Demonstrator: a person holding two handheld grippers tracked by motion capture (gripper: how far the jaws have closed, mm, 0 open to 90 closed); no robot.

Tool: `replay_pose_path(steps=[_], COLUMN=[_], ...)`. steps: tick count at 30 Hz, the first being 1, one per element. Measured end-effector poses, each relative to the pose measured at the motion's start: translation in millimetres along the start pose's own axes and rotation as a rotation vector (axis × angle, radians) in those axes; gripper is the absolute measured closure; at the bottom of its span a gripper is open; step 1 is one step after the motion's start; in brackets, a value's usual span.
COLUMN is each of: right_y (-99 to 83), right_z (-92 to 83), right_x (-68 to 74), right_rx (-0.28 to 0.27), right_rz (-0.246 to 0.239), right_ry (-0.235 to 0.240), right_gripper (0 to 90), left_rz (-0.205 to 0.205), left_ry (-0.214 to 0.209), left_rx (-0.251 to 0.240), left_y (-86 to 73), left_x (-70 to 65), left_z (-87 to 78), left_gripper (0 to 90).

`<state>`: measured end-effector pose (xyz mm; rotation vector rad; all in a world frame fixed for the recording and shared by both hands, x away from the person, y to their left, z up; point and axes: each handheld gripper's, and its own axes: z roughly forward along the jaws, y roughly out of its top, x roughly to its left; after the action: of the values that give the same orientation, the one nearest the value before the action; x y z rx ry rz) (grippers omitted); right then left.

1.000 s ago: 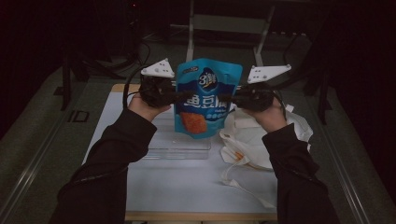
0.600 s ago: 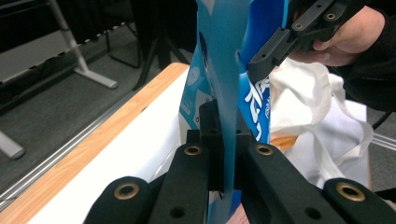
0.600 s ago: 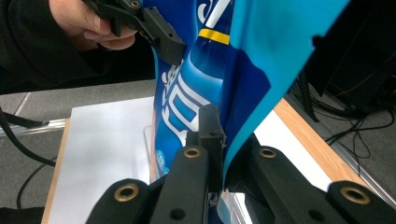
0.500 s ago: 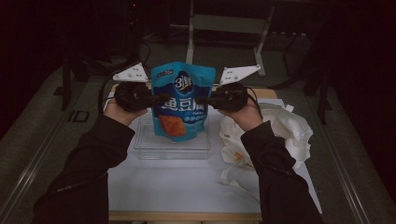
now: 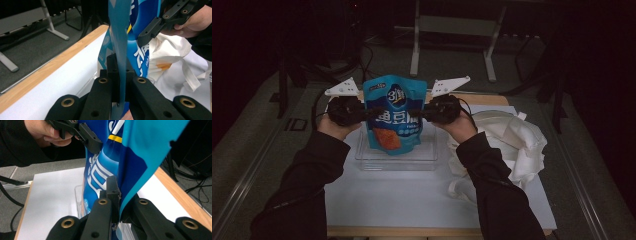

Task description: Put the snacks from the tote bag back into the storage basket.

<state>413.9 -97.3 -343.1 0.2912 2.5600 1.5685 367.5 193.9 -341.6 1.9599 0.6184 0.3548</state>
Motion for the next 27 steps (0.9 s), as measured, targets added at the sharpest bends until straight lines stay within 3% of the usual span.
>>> replay_pose_path(steps=[23,27], right_y=[-43.5,-49.6], right_z=[17.1,20.6], right_x=[8.5,10.8], right_rx=[0.027,0.034], right_rz=[0.052,0.055], right_ry=[0.029,0.023], right_gripper=[88.7,88.6], left_rz=[-0.054,-0.05], left_ry=[-0.077,-0.072], left_rx=[0.009,0.01], left_y=[-43.5,-49.8], left_x=[2.0,0.7], left_z=[18.6,20.7], left_gripper=[89.9,89.8])
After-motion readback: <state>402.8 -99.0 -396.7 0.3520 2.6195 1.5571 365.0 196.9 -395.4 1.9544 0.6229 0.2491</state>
